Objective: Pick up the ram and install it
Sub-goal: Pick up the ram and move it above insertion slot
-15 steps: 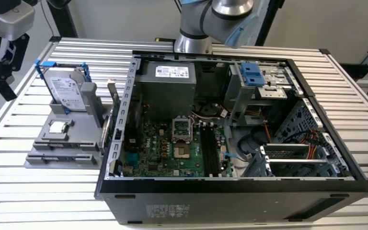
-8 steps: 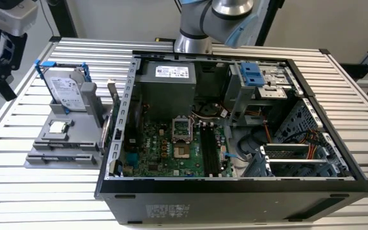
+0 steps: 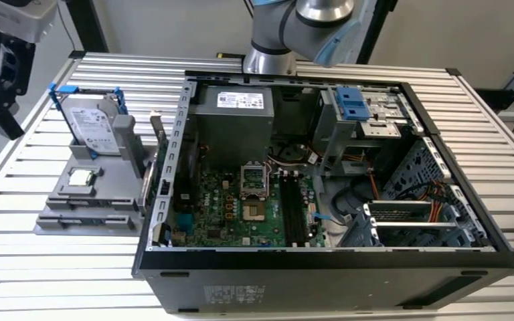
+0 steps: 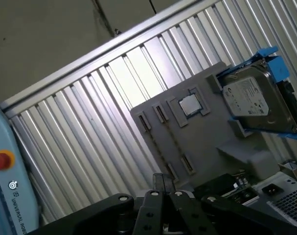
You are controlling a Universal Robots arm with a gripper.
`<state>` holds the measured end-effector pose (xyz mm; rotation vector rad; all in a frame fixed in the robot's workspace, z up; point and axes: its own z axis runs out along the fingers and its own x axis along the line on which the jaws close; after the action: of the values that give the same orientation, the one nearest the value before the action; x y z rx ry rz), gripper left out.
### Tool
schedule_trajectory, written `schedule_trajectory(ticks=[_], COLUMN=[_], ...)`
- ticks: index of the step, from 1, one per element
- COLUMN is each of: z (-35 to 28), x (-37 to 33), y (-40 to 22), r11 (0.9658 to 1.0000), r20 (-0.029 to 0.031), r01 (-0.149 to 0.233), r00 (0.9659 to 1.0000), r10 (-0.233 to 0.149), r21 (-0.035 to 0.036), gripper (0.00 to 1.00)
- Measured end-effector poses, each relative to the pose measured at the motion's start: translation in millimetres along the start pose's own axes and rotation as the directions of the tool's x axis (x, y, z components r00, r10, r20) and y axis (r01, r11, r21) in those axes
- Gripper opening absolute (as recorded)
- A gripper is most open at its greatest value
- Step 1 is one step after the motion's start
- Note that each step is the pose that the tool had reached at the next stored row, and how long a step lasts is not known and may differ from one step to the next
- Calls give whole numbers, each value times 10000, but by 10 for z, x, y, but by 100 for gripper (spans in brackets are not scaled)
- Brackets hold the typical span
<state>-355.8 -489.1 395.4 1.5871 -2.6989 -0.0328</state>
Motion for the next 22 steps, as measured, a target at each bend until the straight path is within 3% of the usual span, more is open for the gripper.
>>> schedule_trajectory(ticks=[7,12,17,19,22], z=[1,1,1,1,1], x=[-25,-32,-33,-33,-33], y=[14,18,19,19,19], r11=[9965,9860,9672,9576,9405], r20=[-18,-38,-59,-67,-78], r01=[836,1665,2540,2881,3399], r00=[9965,9860,9672,9576,9404], r10=[-836,-1665,-2540,-2881,-3399], r21=[-2,-6,-11,-14,-19], gripper=[0,0,0,0,0])
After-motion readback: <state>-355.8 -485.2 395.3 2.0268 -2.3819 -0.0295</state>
